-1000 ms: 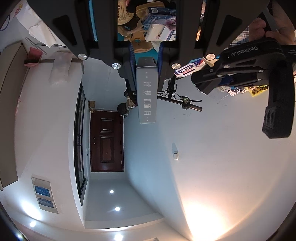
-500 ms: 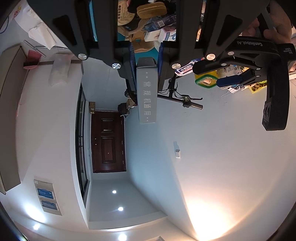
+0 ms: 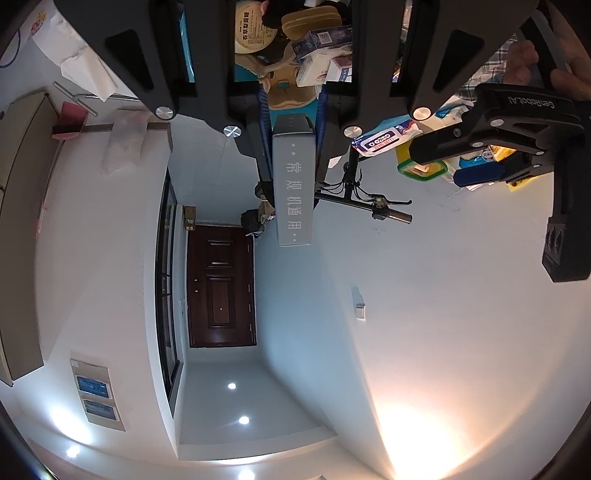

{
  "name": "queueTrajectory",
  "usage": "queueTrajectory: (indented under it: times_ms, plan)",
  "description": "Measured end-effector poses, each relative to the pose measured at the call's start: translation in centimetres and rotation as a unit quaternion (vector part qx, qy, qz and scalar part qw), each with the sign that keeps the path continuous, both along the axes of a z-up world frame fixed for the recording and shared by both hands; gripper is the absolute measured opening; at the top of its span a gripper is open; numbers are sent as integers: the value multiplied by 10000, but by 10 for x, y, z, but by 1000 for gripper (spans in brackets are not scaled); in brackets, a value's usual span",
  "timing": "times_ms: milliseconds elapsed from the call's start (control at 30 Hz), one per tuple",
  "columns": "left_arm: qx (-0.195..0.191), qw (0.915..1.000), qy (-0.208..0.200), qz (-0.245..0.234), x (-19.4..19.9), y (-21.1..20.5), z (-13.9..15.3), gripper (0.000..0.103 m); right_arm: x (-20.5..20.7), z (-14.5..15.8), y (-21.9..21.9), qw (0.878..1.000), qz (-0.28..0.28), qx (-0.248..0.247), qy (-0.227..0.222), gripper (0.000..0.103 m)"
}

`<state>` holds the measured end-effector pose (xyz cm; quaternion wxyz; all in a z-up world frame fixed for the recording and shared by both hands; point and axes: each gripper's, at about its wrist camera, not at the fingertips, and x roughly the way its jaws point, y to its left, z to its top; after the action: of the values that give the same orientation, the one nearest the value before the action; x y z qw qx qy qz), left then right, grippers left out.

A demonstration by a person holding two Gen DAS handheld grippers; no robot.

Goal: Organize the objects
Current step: 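Open the right tool releasing the grey box into the basin, then withdraw both open tools from above the basin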

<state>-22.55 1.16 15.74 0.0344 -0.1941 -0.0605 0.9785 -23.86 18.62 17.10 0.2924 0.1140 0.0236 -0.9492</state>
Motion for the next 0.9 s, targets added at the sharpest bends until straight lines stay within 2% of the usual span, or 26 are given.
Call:
queueTrajectory:
  times_ms: [100, 167, 200, 233, 267, 300, 400, 533, 667, 900]
  plan:
    - [-6, 10000, -2, 2, 1, 0, 1, 103, 0, -1, -5, 9999, -63, 114, 50, 18]
    - [-6, 10000, 8, -2, 1, 0, 1, 103, 1, -2, -4, 9998, -121, 125, 62, 23]
    - [-17, 10000, 21, -9, 1, 0, 1, 103, 0, -2, -4, 9997, -212, 144, 42, 45]
    - [-20, 10000, 29, -8, 2, 1, 2, 103, 1, -1, -4, 9993, -333, 149, 59, 81]
    - [-17, 10000, 34, -4, 2, 0, 3, 103, 3, 0, -2, 9990, -405, 119, 138, 92]
    - [15, 10000, 44, -28, 3, 0, 3, 103, 6, 2, 0, 9984, -497, 77, 271, 92]
    - [92, 9999, 44, -56, 3, -2, 5, 103, 8, 7, 3, 9983, -491, 58, 311, 93]
    - [105, 9999, 92, -82, 7, -3, 9, 103, 7, 9, 5, 9981, -559, -40, 258, 102]
    - [79, 9998, 162, -61, 11, -4, 12, 103, 7, 11, 6, 9986, -460, -131, 215, 102]
    - [59, 9998, 184, -41, 13, -5, 14, 103, 10, 9, 0, 9981, -534, 108, 288, 102]
